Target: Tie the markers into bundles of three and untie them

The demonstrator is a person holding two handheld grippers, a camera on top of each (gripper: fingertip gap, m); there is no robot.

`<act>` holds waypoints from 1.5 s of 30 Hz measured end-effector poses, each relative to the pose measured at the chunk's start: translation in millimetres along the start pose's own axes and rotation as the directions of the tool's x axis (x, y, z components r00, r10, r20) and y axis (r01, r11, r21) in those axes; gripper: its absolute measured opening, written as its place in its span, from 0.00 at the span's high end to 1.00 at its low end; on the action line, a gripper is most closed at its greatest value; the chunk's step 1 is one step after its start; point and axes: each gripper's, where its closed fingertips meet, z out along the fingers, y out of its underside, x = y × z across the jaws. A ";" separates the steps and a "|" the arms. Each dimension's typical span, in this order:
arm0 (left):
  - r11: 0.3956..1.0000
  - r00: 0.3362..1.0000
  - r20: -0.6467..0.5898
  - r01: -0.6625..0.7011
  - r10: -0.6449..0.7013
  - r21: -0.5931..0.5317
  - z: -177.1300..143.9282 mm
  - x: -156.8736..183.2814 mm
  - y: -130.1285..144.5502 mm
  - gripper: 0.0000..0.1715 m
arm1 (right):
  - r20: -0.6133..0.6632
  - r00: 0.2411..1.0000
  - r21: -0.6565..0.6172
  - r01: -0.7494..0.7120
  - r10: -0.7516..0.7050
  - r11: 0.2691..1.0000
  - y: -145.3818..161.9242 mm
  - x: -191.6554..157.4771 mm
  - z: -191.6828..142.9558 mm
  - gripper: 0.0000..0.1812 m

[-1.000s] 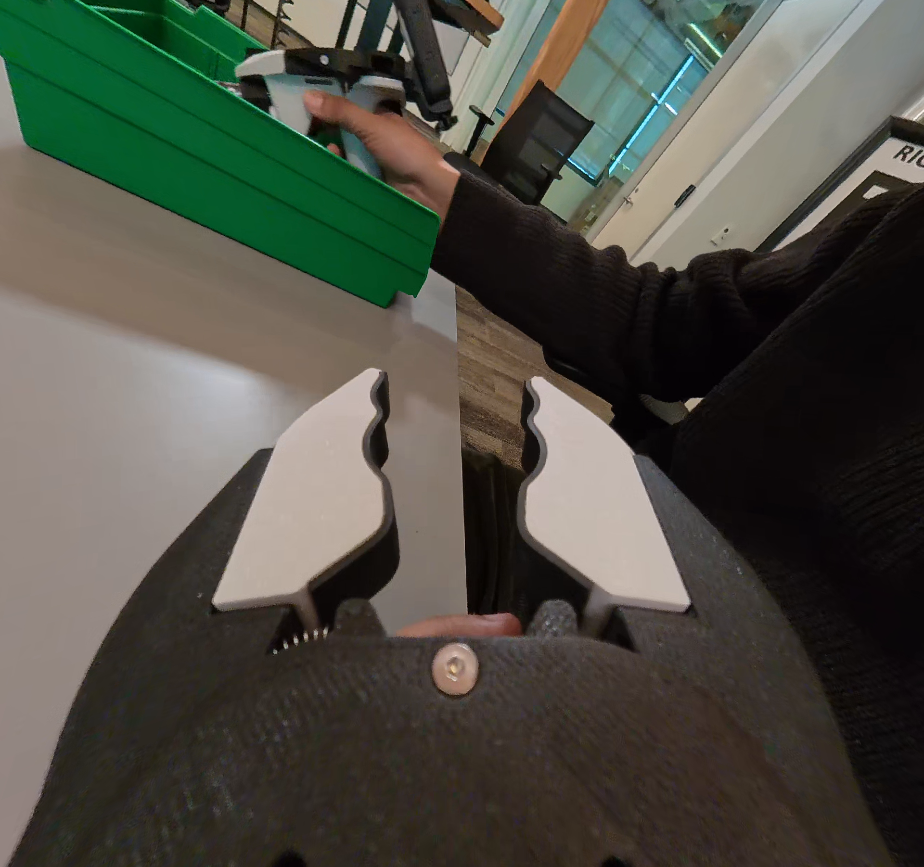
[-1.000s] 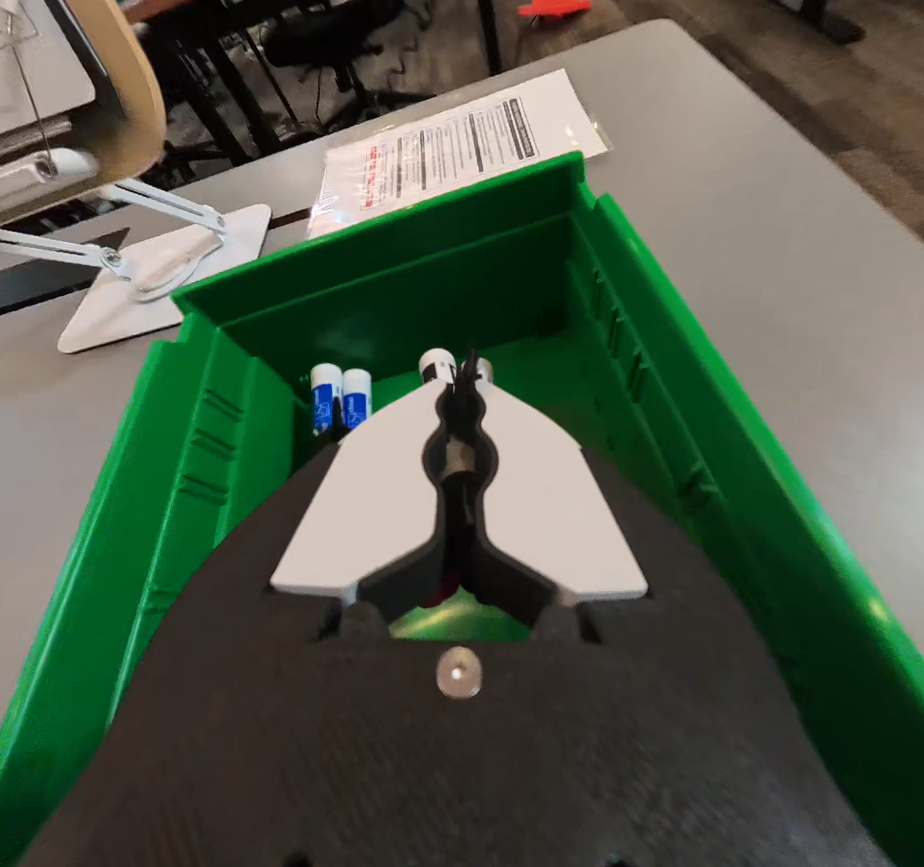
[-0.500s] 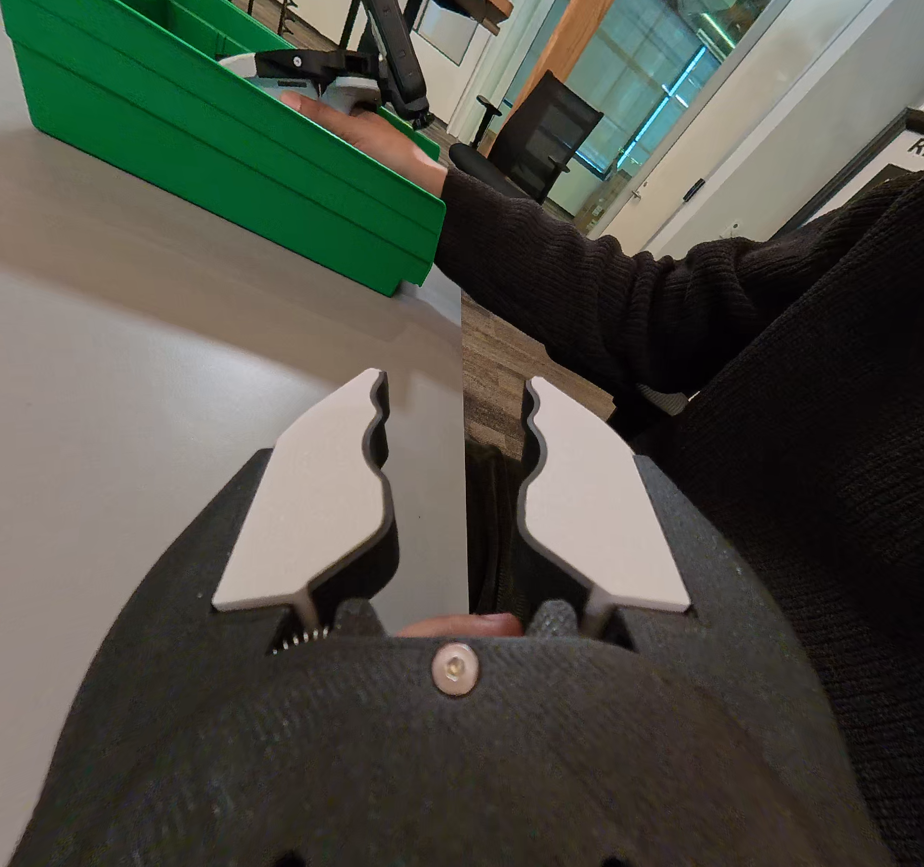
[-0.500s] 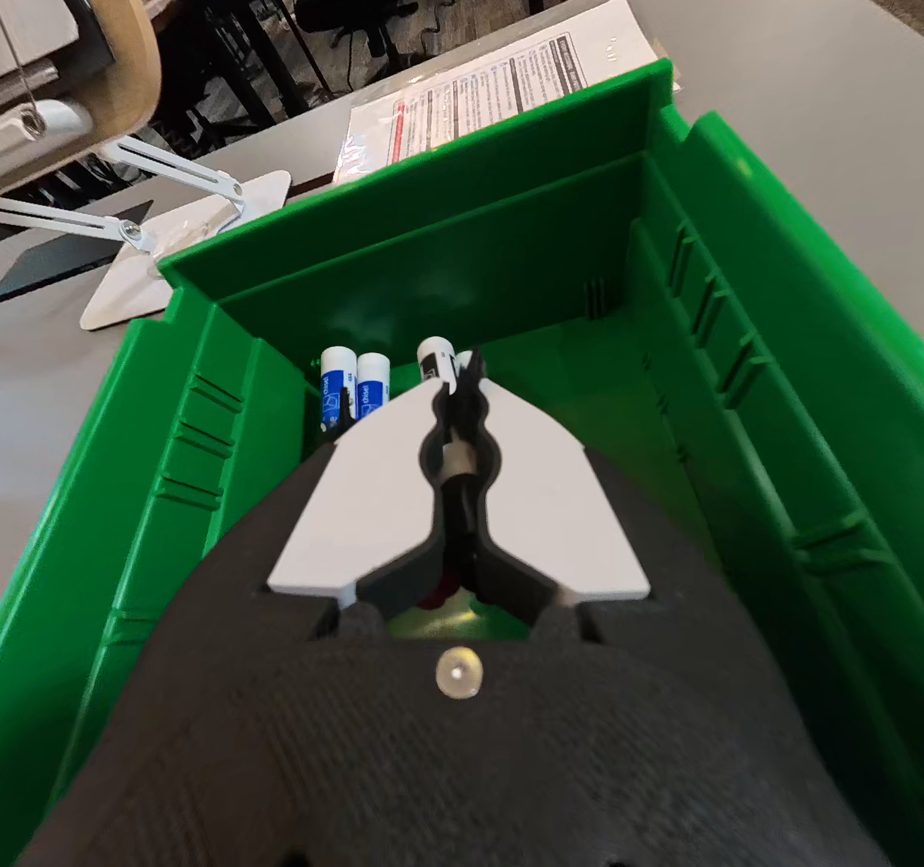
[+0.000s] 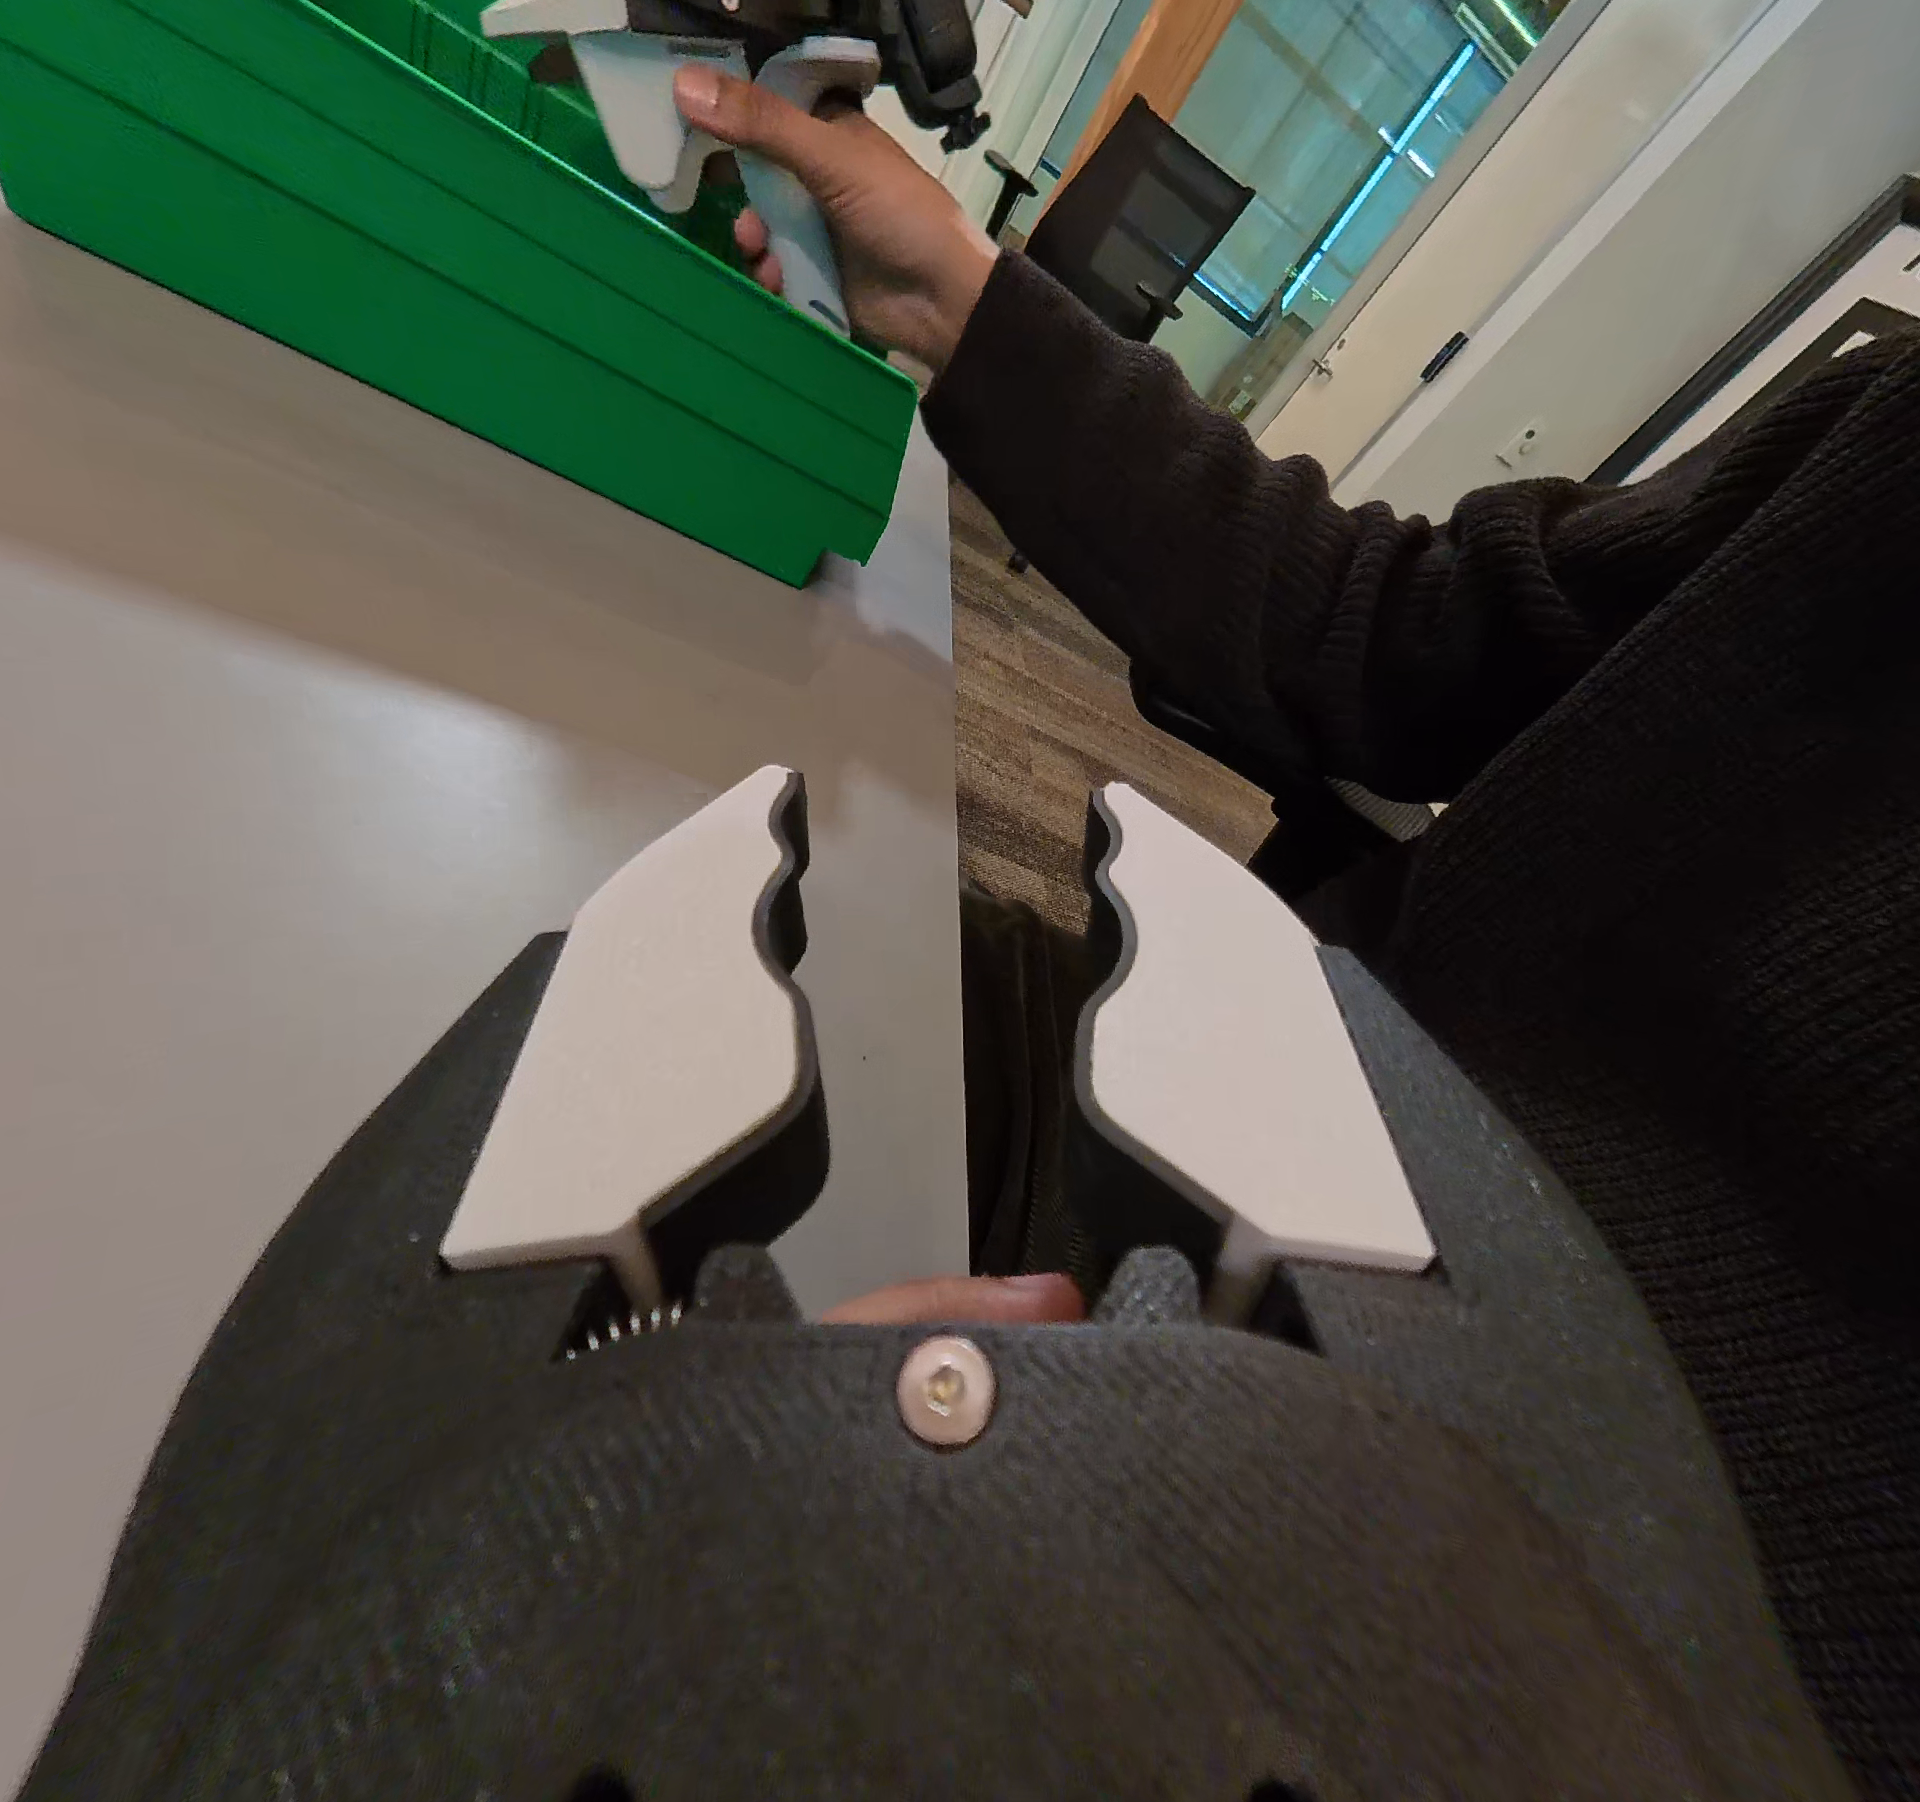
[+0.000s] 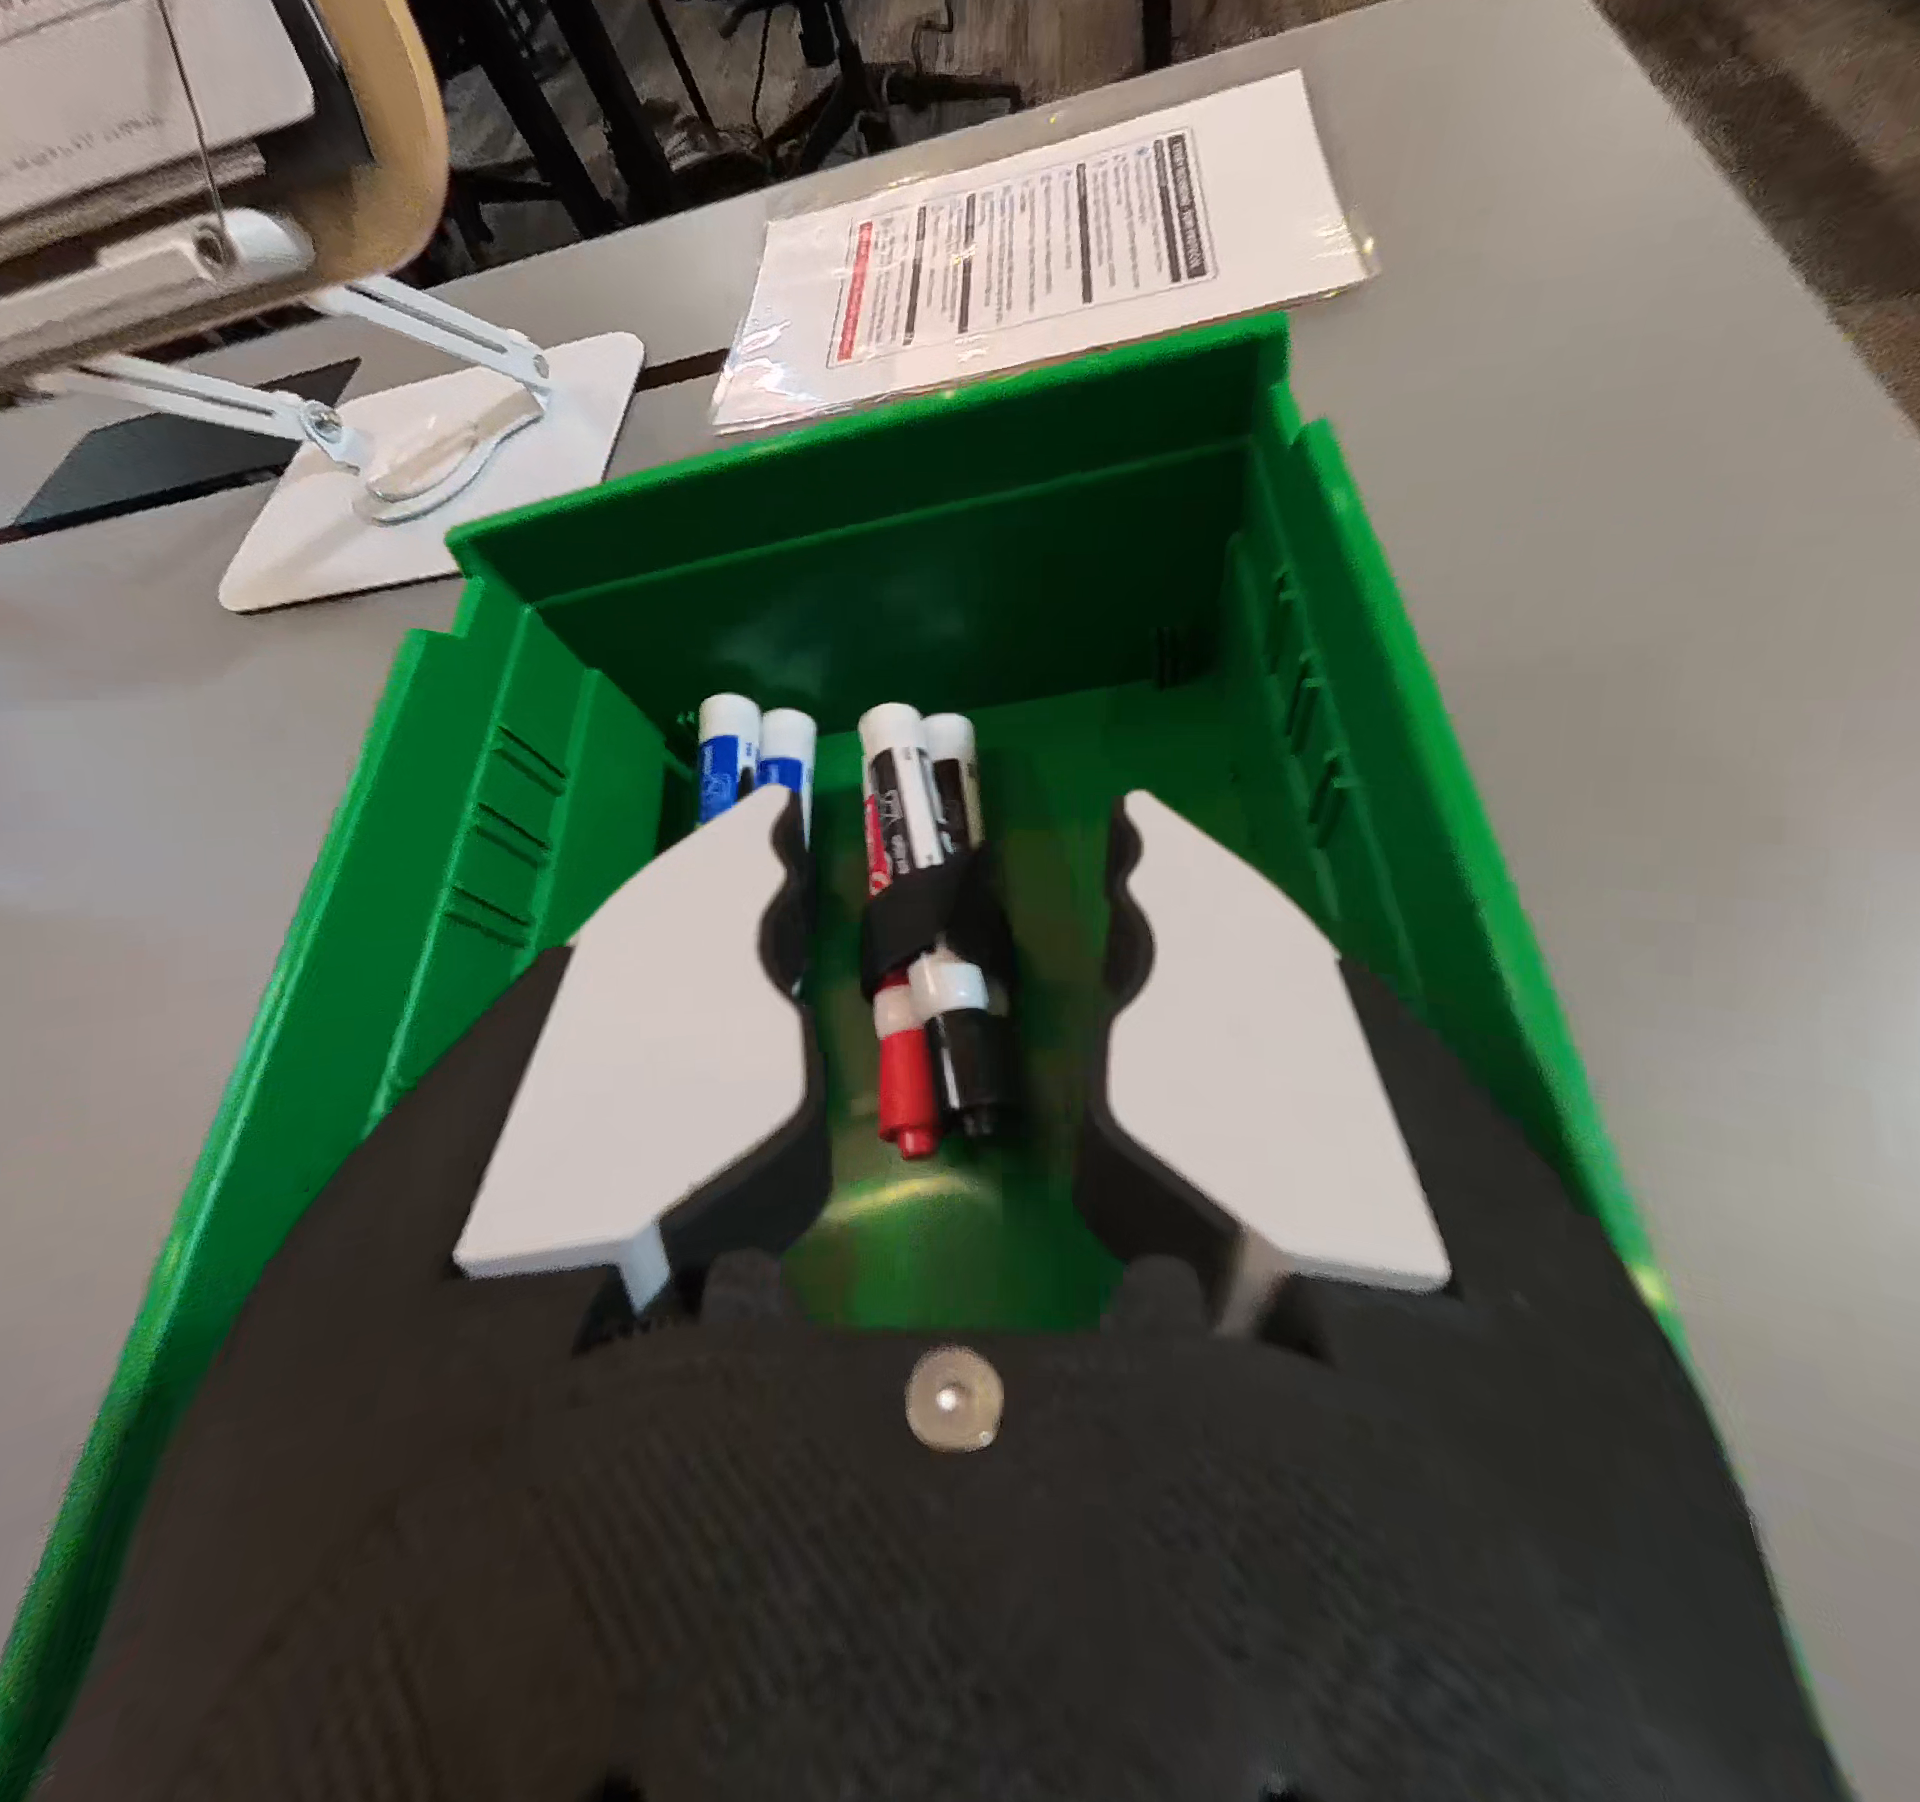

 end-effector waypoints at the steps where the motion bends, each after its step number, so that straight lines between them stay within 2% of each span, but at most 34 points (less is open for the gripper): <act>1: 1.000 1.000 -0.001 0.001 -0.001 -0.002 0.1 0.1 0.4 0.70 | -0.008 1.000 -0.013 0.024 -0.024 1.000 1.2 2.5 -3.4 0.69; 4: 1.000 1.000 -0.002 0.002 -0.002 -0.005 0.5 0.4 1.0 0.70 | -0.008 0.998 -0.072 0.062 -0.062 0.995 12.8 4.9 -5.4 0.71; 11: 1.000 1.000 -0.003 0.000 0.000 -0.025 3.2 0.7 4.5 0.70 | 0.043 0.995 -0.152 0.093 -0.087 0.984 39.3 -6.5 12.9 0.70; 19: 0.999 1.000 0.014 0.008 -0.008 -0.034 0.7 -1.4 8.7 0.70 | 0.066 0.998 -0.198 0.024 -0.011 0.980 48.5 -6.7 28.0 0.80; 26: 0.999 0.999 0.032 0.018 -0.017 -0.031 -3.6 -2.7 10.6 0.70 | 0.106 0.993 -0.208 -0.024 0.047 0.978 48.8 -7.5 31.1 0.92; 30: 0.999 0.999 0.040 0.017 -0.016 -0.032 -4.9 -2.7 11.7 0.70 | 0.122 0.992 -0.212 0.009 0.018 0.977 47.1 -9.8 29.5 0.97; 34: 0.999 0.999 0.044 0.019 -0.017 -0.035 -5.2 -3.1 12.6 0.69 | 0.119 0.993 -0.204 0.045 -0.021 0.978 42.1 -11.0 26.6 0.98; 41: 0.999 0.999 0.052 0.016 -0.014 -0.047 -4.5 -3.7 15.1 0.69 | 0.129 0.992 -0.085 0.012 0.000 0.996 21.8 -9.8 20.6 0.98; 45: 0.999 0.998 0.059 0.018 -0.015 -0.048 -5.3 -4.4 16.1 0.69 | 0.138 0.990 -0.094 -0.016 0.028 0.995 24.9 -9.0 24.4 0.98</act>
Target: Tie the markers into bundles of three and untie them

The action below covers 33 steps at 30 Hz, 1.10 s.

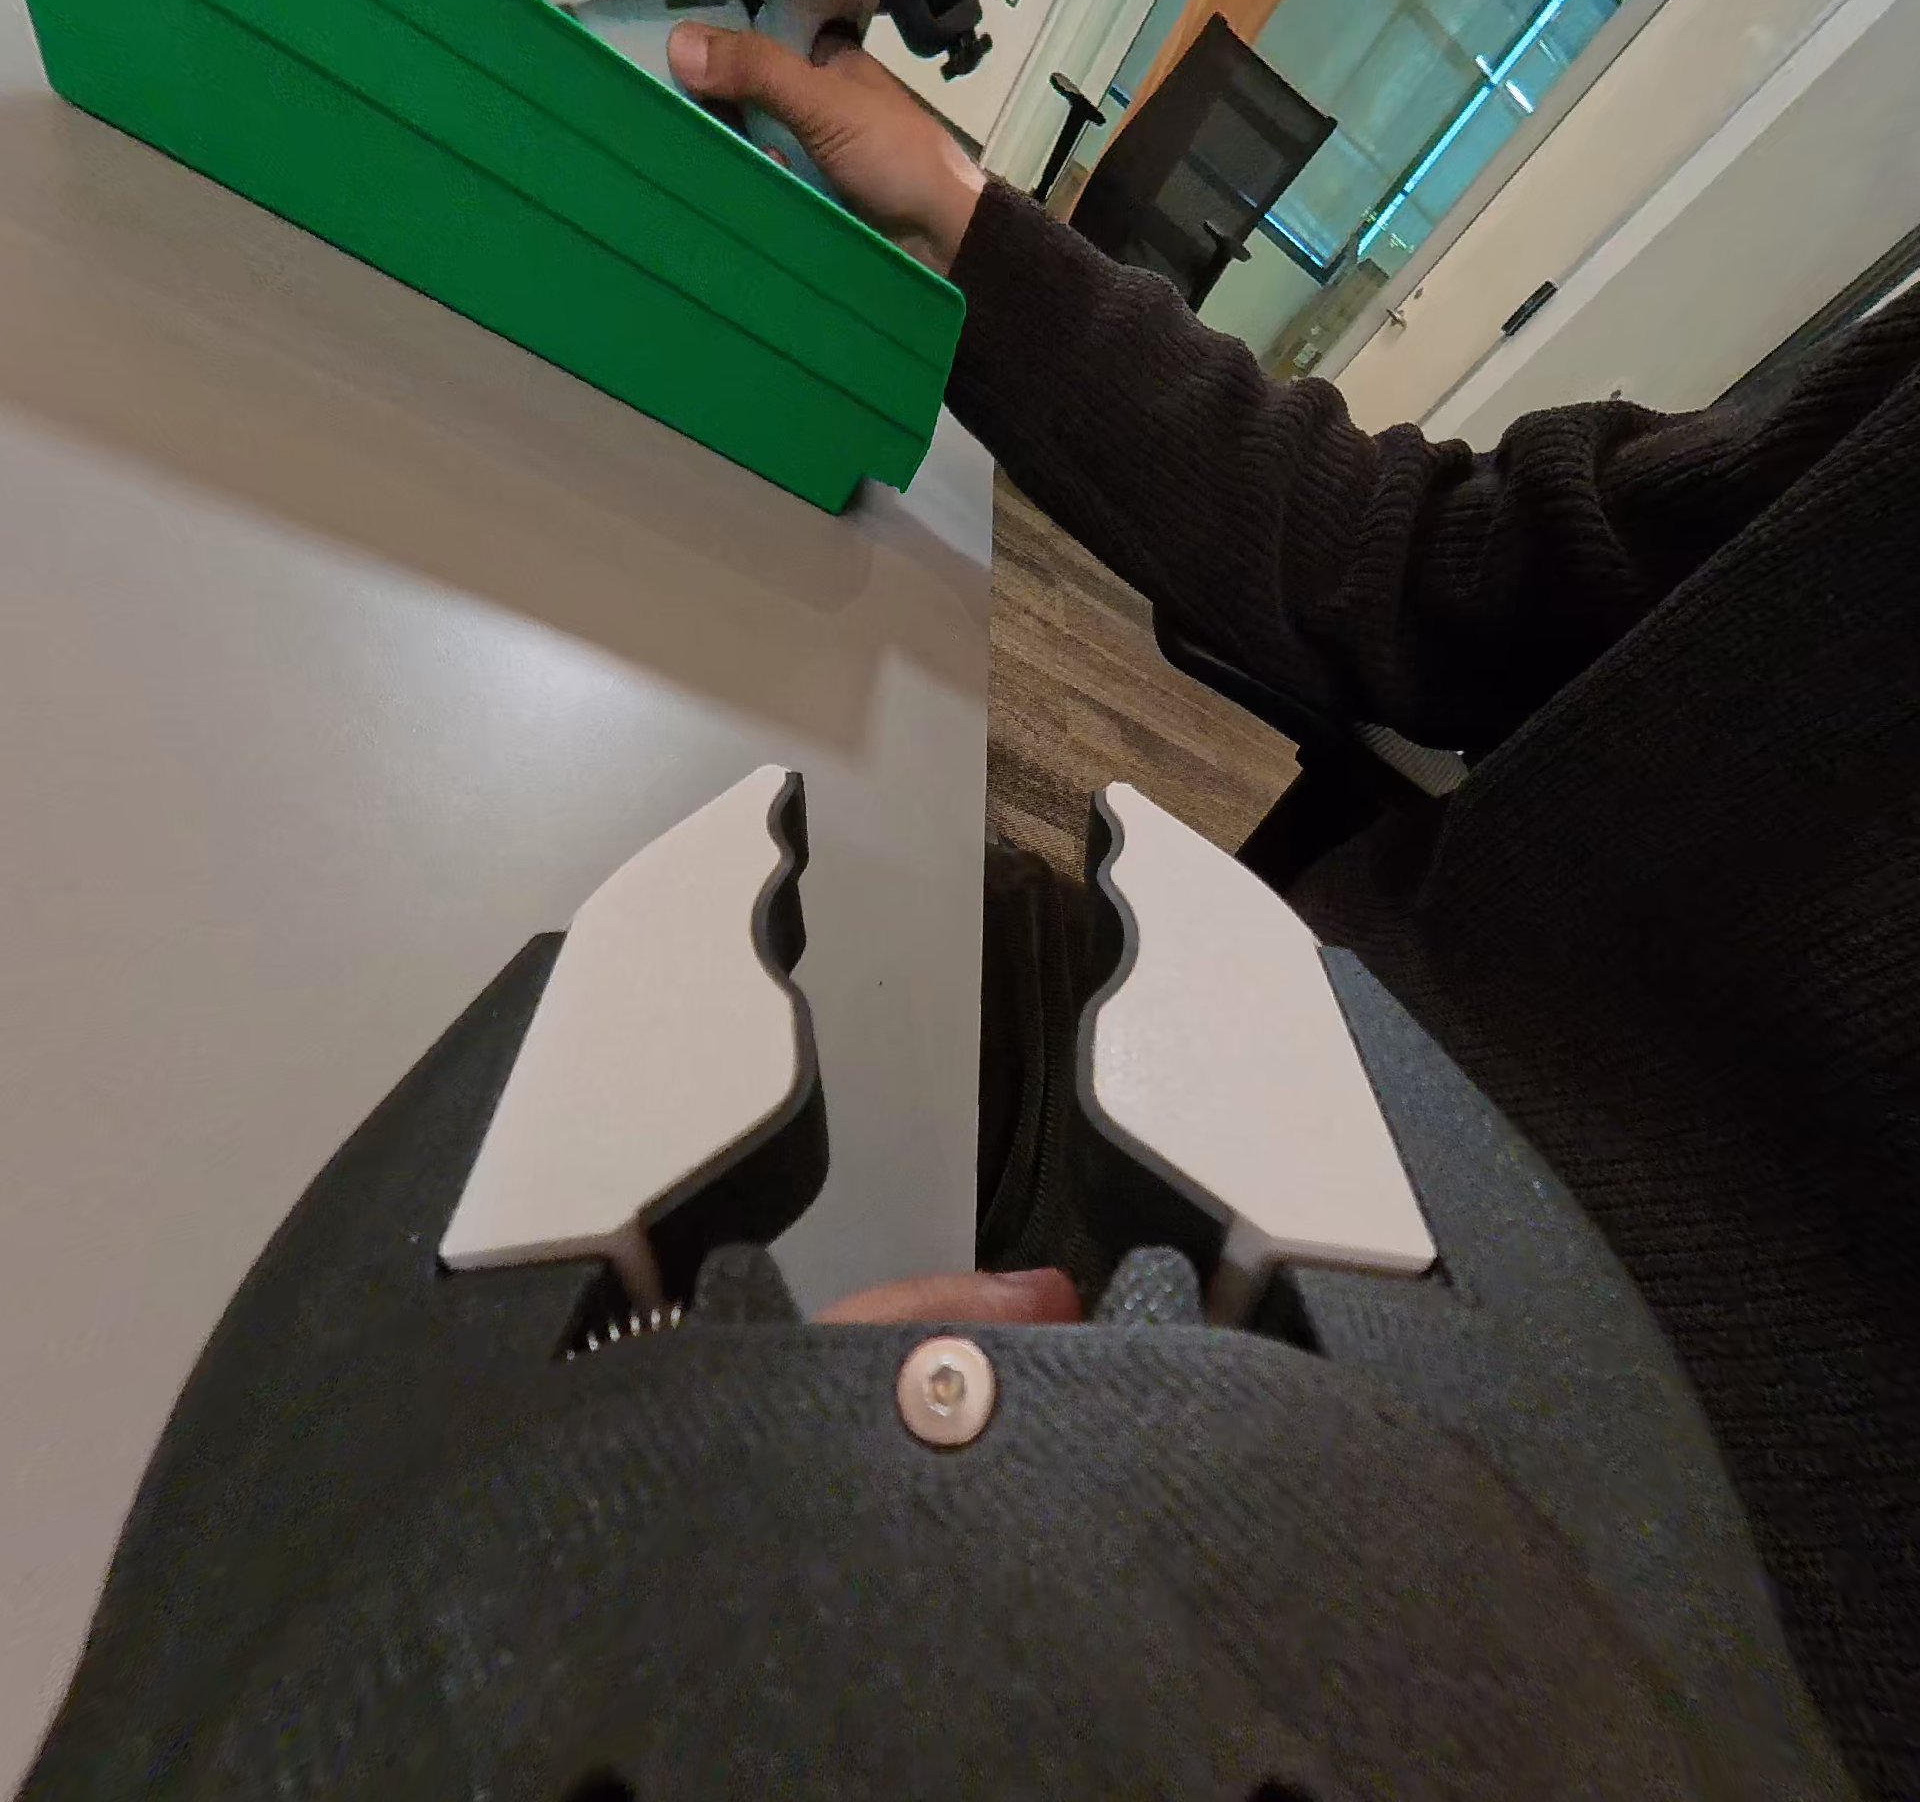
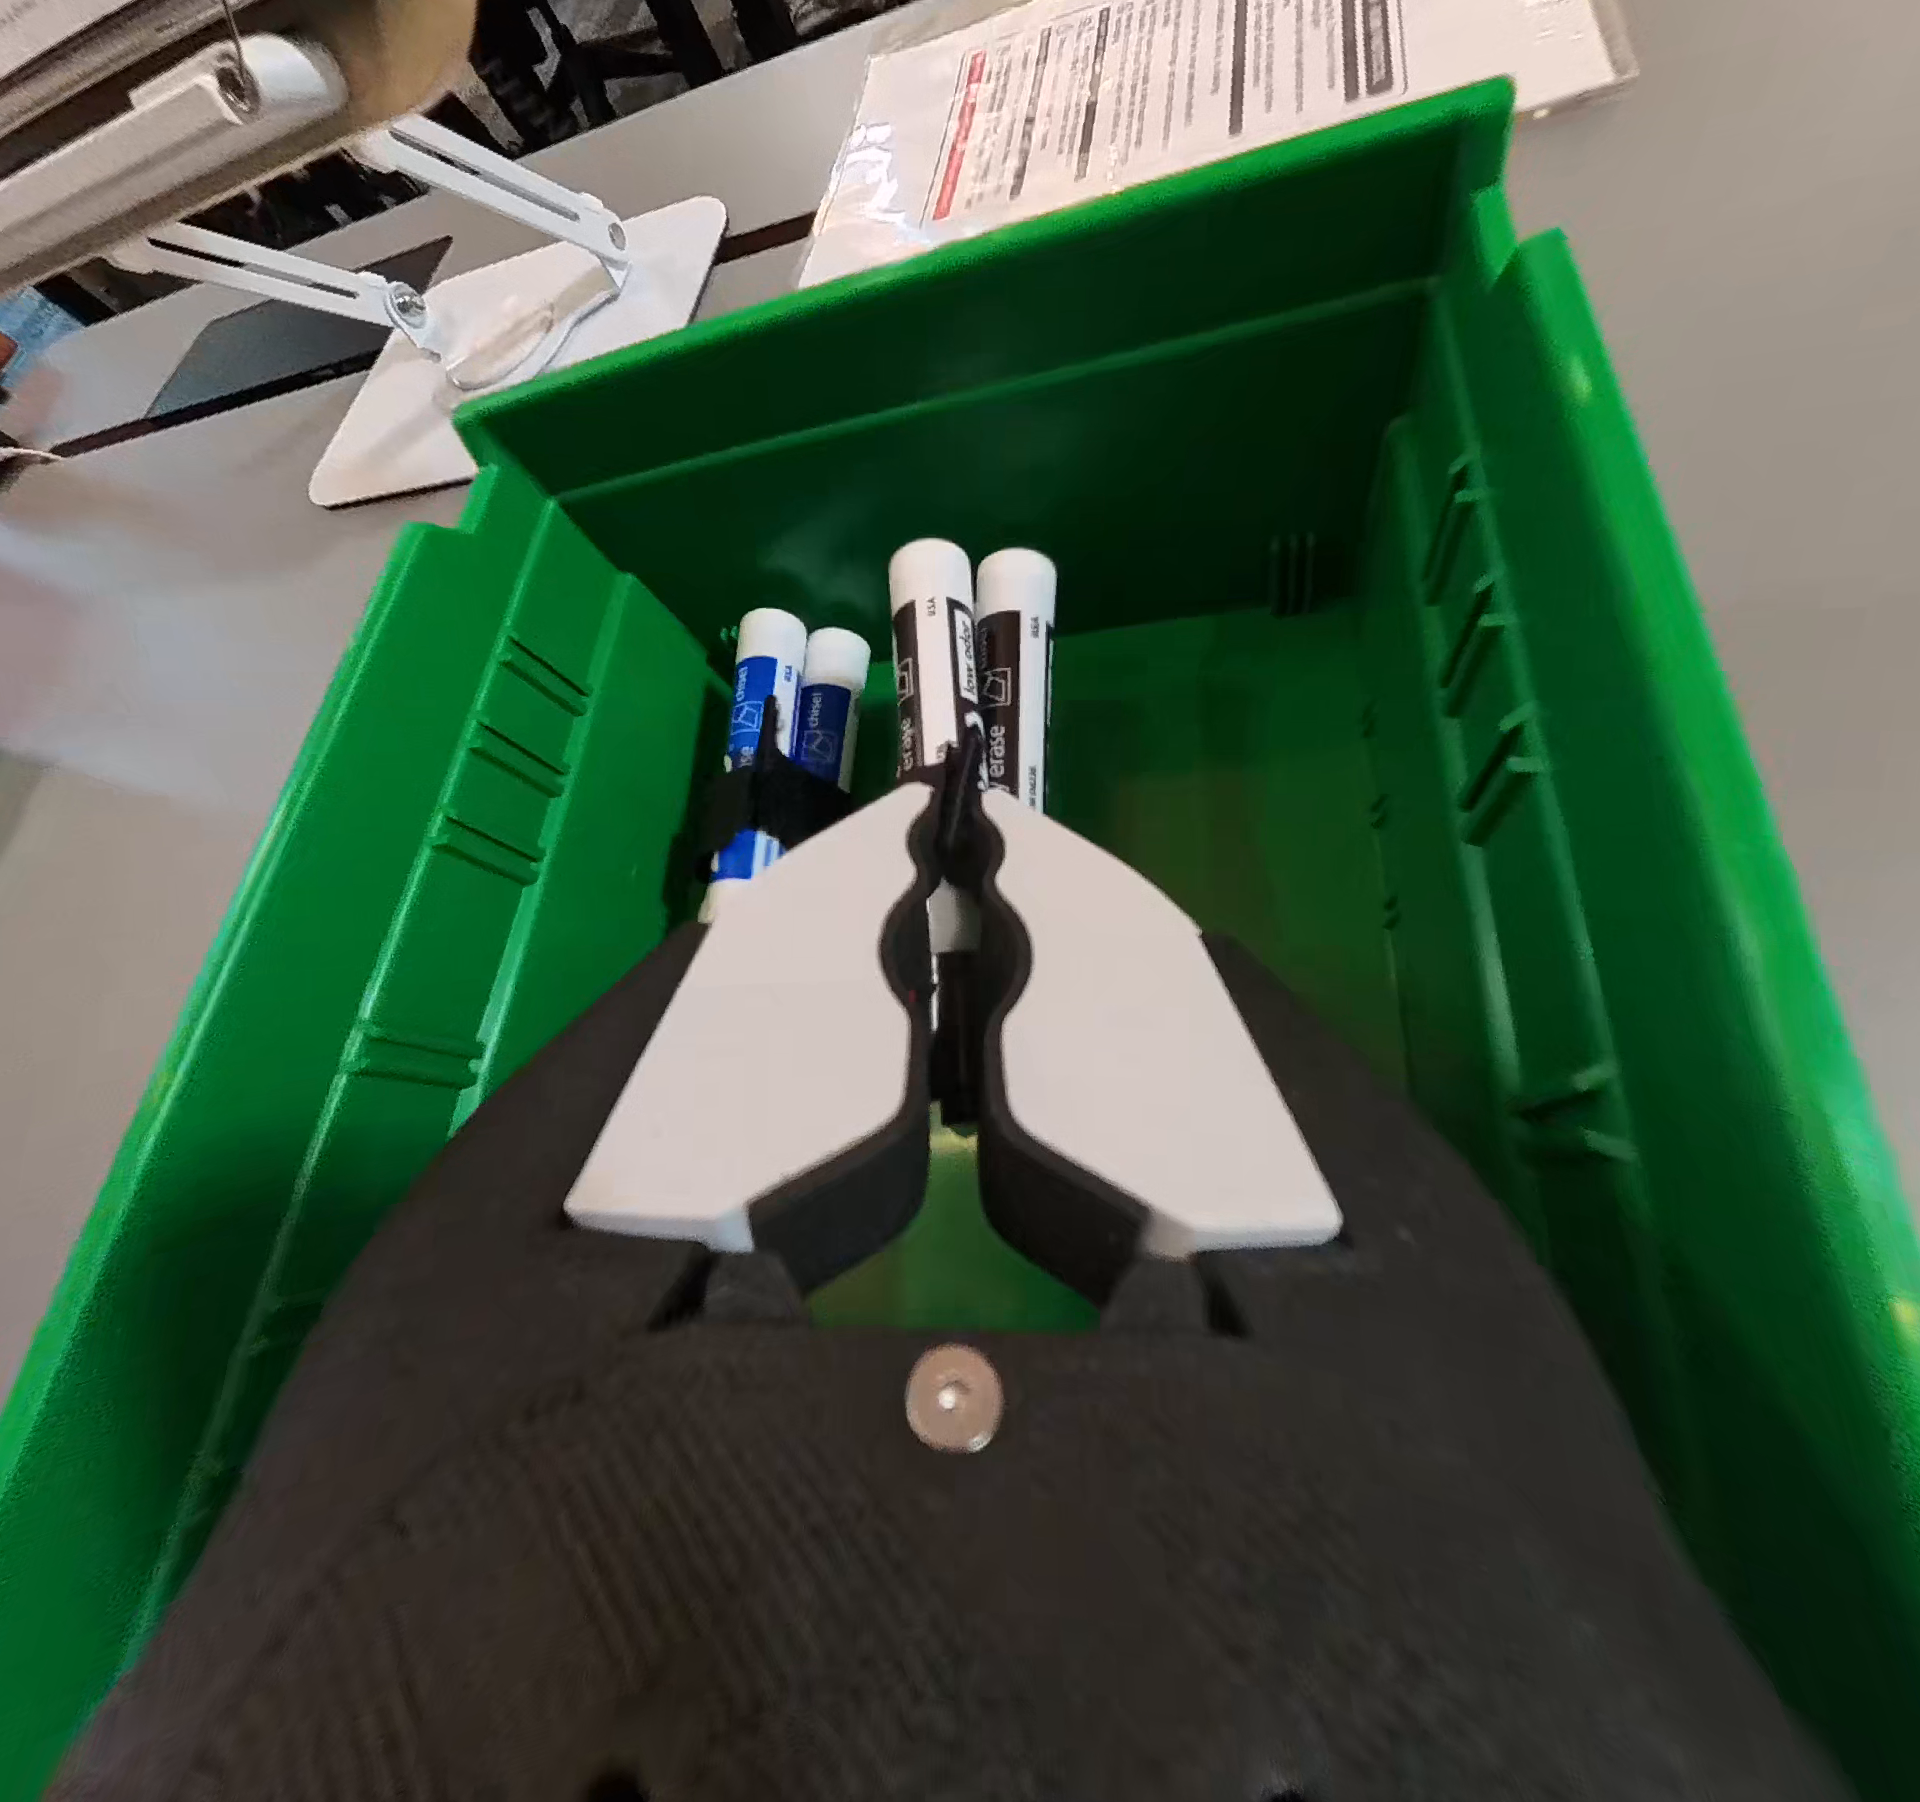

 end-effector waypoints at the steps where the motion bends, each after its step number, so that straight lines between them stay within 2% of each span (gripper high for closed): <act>1: 1.000 1.000 0.002 0.001 -0.001 0.000 -0.3 -0.2 0.2 0.69 | -0.004 1.000 -0.008 -0.005 0.005 1.000 2.2 0.6 2.1 0.98; 5: 1.000 1.000 0.008 0.002 -0.002 0.001 -1.7 -0.5 1.1 0.69 | -0.043 0.999 -0.009 -0.025 0.025 1.000 5.3 2.2 8.0 0.98; 10: 1.000 1.000 0.014 0.004 -0.004 0.000 -2.9 -0.9 2.5 0.69 | 0.004 0.996 0.001 -0.094 0.094 0.996 5.5 -10.3 12.3 0.98; 16: 1.000 1.000 0.014 0.003 -0.003 -0.005 -2.5 -0.1 3.8 0.69 | -0.060 0.998 -0.023 -0.023 0.021 0.999 11.1 -7.4 17.1 0.98; 26: 1.000 1.000 0.015 -0.004 0.005 -0.020 -0.1 0.5 6.1 0.69 | -0.034 0.999 -0.067 -0.034 0.032 0.997 16.4 -7.3 17.8 0.95; 33: 1.000 1.000 0.015 -0.008 0.009 -0.015 -0.2 0.4 4.7 0.69 | -0.025 0.999 -0.026 -0.047 0.046 0.999 5.1 -2.0 3.7 0.81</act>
